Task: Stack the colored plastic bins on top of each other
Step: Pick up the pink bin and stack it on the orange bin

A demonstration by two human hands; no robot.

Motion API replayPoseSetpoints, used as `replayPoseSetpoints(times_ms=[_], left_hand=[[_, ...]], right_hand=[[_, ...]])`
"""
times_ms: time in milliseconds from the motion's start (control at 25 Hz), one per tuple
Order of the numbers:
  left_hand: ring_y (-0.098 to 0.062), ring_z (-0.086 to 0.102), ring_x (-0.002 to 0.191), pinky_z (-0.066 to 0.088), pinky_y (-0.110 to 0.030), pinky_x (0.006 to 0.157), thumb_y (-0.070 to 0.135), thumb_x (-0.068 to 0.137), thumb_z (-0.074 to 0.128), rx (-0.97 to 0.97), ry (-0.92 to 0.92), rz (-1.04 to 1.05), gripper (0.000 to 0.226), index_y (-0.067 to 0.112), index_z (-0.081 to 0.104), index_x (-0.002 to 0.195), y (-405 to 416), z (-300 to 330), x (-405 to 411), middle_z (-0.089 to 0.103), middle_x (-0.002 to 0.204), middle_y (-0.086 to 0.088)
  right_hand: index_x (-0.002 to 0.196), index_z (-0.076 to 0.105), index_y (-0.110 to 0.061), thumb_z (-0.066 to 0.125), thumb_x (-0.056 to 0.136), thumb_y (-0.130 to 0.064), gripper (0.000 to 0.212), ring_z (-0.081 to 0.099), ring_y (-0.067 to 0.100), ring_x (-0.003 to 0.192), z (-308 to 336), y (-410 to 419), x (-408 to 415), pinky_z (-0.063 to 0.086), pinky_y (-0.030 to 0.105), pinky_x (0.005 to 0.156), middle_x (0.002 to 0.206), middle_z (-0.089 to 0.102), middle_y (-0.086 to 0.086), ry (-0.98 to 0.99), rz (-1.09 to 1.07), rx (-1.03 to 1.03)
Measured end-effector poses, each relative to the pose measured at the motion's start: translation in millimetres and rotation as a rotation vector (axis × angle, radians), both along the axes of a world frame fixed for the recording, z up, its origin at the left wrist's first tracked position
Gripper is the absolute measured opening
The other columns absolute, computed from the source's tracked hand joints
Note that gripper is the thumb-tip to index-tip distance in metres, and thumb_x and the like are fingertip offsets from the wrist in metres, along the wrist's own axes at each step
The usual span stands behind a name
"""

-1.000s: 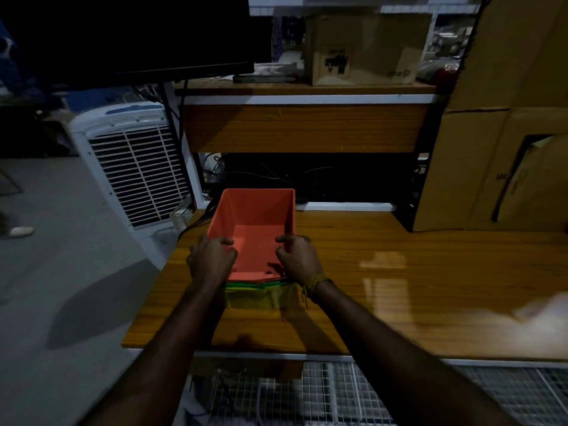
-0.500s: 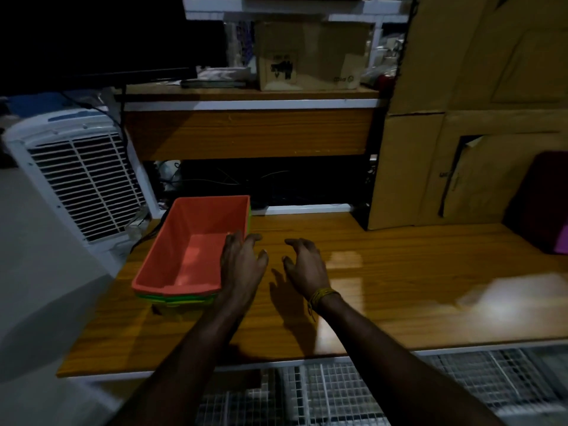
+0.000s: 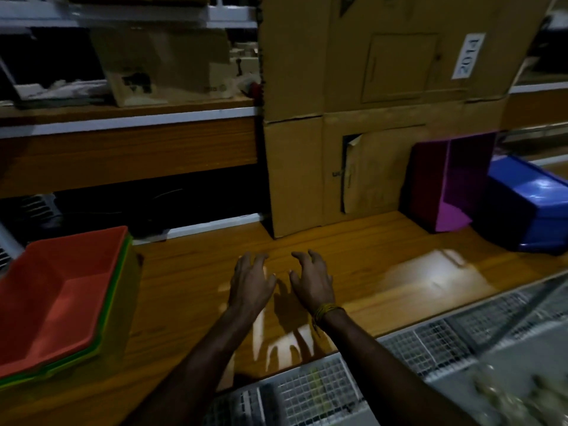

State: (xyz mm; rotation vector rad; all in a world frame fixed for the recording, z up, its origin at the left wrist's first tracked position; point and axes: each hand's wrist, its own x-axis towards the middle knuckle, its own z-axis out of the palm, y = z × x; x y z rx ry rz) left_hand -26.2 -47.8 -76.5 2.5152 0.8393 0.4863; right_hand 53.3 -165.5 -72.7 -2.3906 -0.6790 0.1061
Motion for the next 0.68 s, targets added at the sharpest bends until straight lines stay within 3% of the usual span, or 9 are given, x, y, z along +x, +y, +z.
replayPoseSetpoints(times_ms=[400,680], left_hand=[[-0.029,0.038,0.137,0.045,-0.040,0.096,0.033,0.091,0.059,-0.081,0.076,-0.163,0.058,0.030,0.036,0.144,-126,-21,121,0.031,0.155,-0.009],[-0.033,0.026,0.145,0.040,-0.045,0.107,0.036,0.093,0.057,-0.098,0.134,-0.277,0.065,0.030,0.027,0.149,-173,-21,177,0.021,0.161,-0.013]], right_hand=[[0.144,0.044,-0.027,0.051,0.100,-0.027,0.045,0.030,0.031,0.147,-17,-142,107,0.034,0.057,0.113,0.160,0.028,0.009,0.051,-0.168,-0.002],[0.143,0.045,-0.028,0.054,0.097,-0.030,0.047,0.030,0.029,0.147,-28,-194,147,0.035,0.055,0.110,0.160,0.030,0.008,0.077,-0.275,0.018]])
